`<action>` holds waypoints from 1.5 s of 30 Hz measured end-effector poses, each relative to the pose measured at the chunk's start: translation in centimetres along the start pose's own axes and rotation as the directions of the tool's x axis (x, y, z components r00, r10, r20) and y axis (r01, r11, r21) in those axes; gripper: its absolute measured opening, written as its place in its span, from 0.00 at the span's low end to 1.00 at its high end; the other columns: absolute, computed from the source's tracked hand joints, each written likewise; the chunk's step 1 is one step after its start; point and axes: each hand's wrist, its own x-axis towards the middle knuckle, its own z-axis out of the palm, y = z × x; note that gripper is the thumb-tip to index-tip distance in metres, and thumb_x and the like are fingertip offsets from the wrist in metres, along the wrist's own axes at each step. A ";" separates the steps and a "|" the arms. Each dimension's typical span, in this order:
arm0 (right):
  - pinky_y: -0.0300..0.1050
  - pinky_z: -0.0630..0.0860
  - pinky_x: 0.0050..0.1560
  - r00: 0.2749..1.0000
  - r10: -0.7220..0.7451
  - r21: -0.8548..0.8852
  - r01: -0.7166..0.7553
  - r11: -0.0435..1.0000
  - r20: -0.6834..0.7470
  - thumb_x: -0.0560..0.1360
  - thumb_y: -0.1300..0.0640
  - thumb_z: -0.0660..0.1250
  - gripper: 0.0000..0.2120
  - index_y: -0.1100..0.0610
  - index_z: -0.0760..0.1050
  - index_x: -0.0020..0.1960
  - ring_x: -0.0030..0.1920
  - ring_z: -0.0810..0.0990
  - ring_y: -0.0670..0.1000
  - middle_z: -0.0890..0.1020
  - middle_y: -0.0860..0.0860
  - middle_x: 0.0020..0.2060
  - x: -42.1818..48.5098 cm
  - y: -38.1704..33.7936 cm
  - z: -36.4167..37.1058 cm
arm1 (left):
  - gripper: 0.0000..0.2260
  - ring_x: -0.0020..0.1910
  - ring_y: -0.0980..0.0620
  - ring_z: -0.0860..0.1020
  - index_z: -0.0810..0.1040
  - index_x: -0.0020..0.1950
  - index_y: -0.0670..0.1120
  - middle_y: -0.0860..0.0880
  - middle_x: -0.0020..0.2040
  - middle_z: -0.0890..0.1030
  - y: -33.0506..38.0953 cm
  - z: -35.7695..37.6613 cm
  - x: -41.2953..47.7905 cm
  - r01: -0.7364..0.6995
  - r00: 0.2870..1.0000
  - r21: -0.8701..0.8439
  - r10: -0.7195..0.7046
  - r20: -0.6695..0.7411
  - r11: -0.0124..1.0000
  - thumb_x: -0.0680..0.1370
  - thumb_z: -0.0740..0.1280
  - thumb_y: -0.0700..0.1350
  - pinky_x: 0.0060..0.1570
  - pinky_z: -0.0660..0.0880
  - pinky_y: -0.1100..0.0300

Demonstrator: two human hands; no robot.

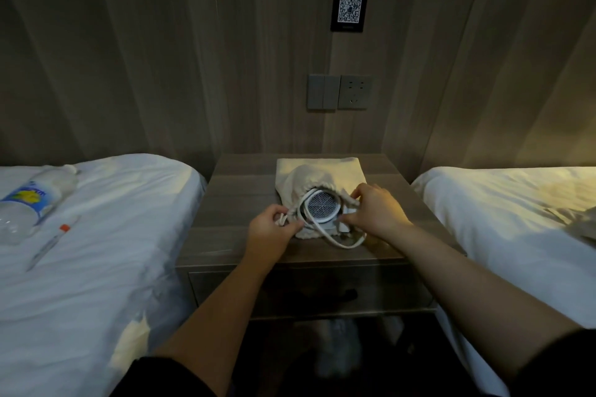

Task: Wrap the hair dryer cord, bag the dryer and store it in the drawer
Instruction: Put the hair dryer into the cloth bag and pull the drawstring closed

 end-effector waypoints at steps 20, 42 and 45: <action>0.41 0.63 0.25 0.989 0.096 0.031 -0.100 0.995 0.111 0.66 0.56 0.72 0.13 0.63 0.74 0.30 0.31 0.73 0.53 0.72 0.54 0.26 2.9 -2.6 -2.3 | 0.07 0.29 0.55 0.70 0.75 0.36 0.41 0.48 0.29 0.73 -0.1 0.1 -0.5 -0.062 0.998 -0.044 0.061 -0.024 0.997 0.72 0.70 0.42 0.29 0.65 0.70; 0.54 0.64 0.68 0.986 -0.108 0.087 0.098 0.991 0.128 0.60 0.42 0.77 0.47 0.54 0.59 0.72 0.67 0.63 0.58 0.66 0.55 0.66 1.3 -3.1 -1.0 | 0.09 0.29 0.50 0.76 0.75 0.34 0.45 0.45 0.30 0.79 -0.3 0.2 -0.3 0.014 1.000 -0.300 -0.009 0.015 0.954 0.75 0.67 0.42 0.35 0.75 0.52; 0.55 0.66 0.66 0.992 -0.126 0.040 0.126 0.991 0.021 0.62 0.40 0.74 0.43 0.54 0.61 0.71 0.67 0.64 0.59 0.67 0.55 0.67 1.8 -4.0 0.2 | 0.09 0.27 0.54 0.75 0.75 0.35 0.44 0.47 0.29 0.78 -0.1 0.2 -0.5 0.025 1.000 -0.326 -0.018 0.025 0.945 0.76 0.66 0.41 0.33 0.73 0.57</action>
